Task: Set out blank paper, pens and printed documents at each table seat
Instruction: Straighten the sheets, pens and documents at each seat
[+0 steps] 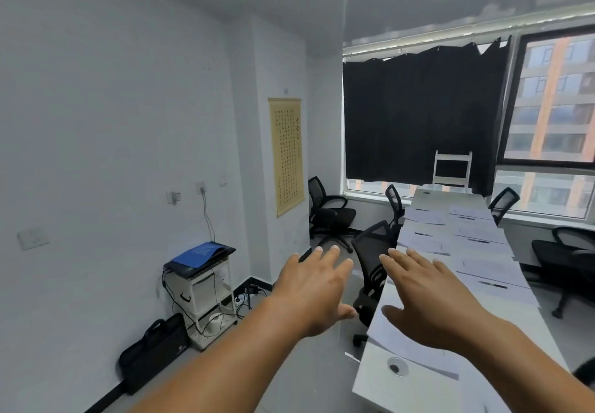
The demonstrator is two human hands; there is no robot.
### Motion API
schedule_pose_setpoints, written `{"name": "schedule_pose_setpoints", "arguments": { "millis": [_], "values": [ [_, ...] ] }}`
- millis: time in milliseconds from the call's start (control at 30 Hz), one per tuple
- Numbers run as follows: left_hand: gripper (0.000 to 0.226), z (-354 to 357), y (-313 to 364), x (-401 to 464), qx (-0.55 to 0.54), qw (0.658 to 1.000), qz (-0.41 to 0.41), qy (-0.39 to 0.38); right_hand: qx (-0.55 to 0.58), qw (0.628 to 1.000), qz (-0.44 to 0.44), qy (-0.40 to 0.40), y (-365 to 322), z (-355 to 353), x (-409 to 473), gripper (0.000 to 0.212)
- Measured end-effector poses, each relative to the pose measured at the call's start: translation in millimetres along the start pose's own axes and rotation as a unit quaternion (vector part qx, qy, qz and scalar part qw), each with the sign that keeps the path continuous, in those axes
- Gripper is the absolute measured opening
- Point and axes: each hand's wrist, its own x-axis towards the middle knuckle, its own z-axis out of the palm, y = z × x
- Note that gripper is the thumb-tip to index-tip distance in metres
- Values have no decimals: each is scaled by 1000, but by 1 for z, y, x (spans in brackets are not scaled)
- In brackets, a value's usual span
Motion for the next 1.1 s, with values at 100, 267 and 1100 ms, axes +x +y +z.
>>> {"name": "schedule_pose_setpoints", "arguments": {
  "millis": [100, 267, 1100],
  "values": [
    [93, 17, -60, -1, 1, 1000, 4, 11, -5, 1000, 13, -16, -44, 9, 33, 91],
    [96, 42, -146, 5, -11, 1000, 21, -12, 6, 998, 46, -44, -102, 21, 89, 90],
    [99, 128, -342, 295, -29, 995, 73, -56, 54, 985, 159, -36, -83, 82, 384, 95]
  ]
}}
